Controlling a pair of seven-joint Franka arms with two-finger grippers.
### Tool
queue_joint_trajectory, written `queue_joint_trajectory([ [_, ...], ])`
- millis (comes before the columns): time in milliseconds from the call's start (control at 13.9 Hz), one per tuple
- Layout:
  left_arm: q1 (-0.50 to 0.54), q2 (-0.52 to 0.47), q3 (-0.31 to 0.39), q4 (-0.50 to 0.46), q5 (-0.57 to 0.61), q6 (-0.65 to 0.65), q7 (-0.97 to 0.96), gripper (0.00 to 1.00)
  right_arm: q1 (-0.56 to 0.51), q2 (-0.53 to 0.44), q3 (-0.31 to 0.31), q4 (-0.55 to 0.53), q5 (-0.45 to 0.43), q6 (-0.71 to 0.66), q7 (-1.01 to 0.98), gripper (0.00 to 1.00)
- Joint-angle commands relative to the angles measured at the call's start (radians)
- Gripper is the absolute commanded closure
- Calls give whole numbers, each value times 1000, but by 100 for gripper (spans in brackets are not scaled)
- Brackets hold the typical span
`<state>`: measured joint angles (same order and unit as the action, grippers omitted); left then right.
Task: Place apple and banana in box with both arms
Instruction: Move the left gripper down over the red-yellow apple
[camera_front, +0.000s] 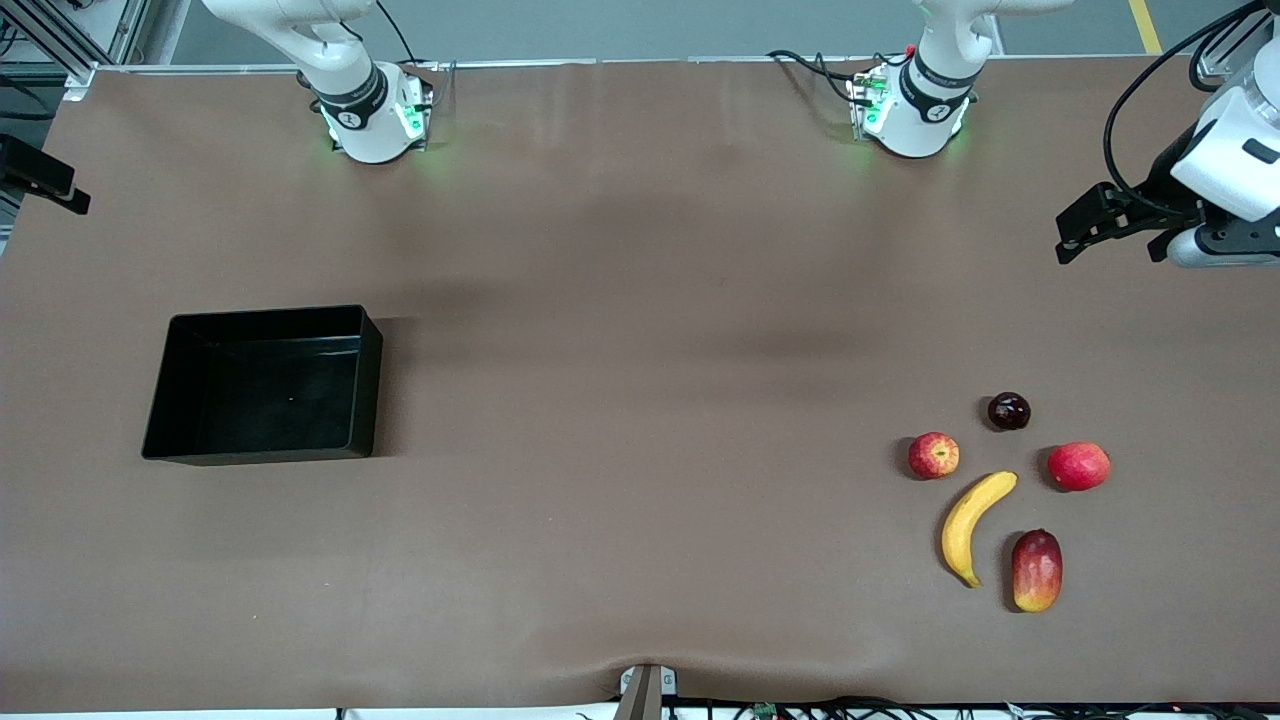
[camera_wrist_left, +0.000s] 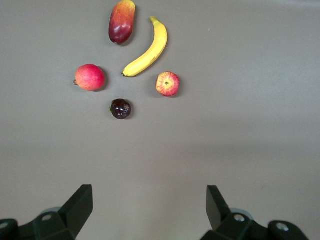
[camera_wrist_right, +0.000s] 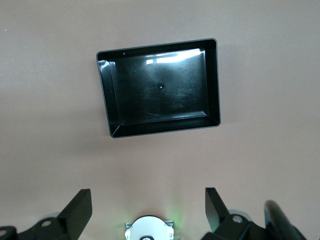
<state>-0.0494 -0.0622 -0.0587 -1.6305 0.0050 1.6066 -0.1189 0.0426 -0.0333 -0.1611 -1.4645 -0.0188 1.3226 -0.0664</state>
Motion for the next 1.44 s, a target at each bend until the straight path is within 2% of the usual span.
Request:
queue_joint_trajectory([
  [0,5,7,-3,15,13,-10,5,0,-7,-8,2,-13,-7,7,-12,0],
  [215,8,22,-1,20,12,-2,4,0,-7,-8,-6,-13,-7,7,-12,0],
  [431,8,108,0,61,32,21,5,0,-9,-8,-8,-13,-7,6,-12,0],
  [574,11,166,3,67,35,53,11,0,-10,4,-32,9,-3,6,-19,0],
  [862,22,300,5,63,47,182,13,0,-18,101,-75,62,-18,1,-78,0],
  [1221,10,501,5,55,47,363,12,0,-79,251,-92,52,-16,12,-99,0],
  [1364,5,568,0,52,47,426,12,0,-118,302,-94,-5,-7,96,-133,0],
])
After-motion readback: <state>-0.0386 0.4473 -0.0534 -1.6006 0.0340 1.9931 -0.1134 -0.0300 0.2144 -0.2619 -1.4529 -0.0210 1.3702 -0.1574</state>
